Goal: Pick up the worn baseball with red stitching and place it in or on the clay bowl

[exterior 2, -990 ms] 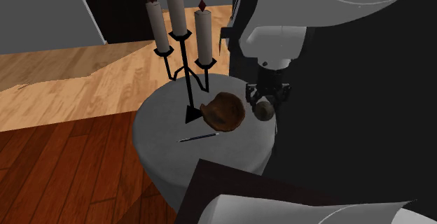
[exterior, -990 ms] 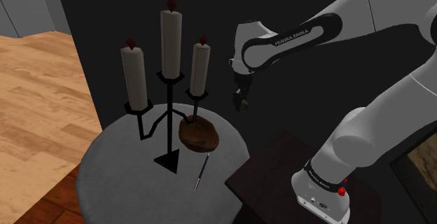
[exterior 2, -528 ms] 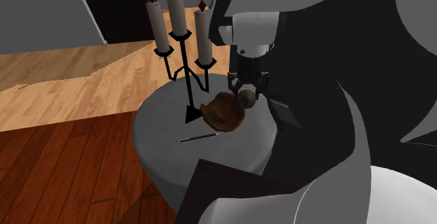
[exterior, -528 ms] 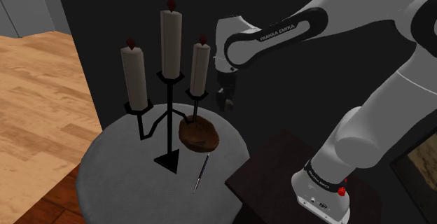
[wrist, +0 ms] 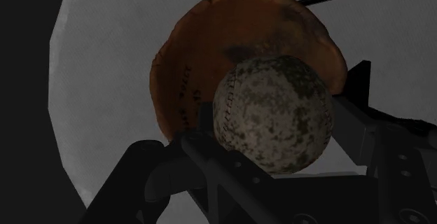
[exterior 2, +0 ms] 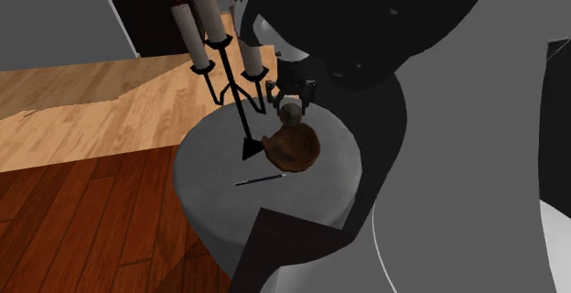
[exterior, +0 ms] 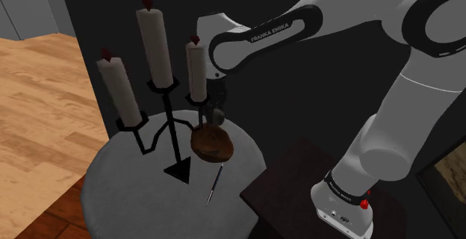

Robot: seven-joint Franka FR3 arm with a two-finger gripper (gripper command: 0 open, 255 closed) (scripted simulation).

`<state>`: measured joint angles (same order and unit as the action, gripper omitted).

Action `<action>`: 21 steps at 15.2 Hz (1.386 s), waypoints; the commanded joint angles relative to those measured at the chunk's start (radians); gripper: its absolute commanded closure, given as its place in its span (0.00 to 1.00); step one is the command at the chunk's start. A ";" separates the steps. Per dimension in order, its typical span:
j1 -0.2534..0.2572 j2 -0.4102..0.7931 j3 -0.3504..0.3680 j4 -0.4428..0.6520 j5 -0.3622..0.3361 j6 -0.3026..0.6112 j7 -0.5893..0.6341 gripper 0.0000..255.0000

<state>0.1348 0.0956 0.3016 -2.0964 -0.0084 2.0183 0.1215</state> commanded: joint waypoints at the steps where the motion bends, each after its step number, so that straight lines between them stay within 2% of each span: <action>1: 0.008 0.031 0.005 0.018 -0.008 0.011 0.018 1.00; 14: 0.016 0.135 -0.004 -0.041 -0.046 0.169 0.041 1.00; 21: 0.016 0.135 -0.004 -0.041 -0.046 0.169 0.041 1.00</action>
<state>0.1509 0.2305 0.2978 -2.1371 -0.0539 2.1874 0.1630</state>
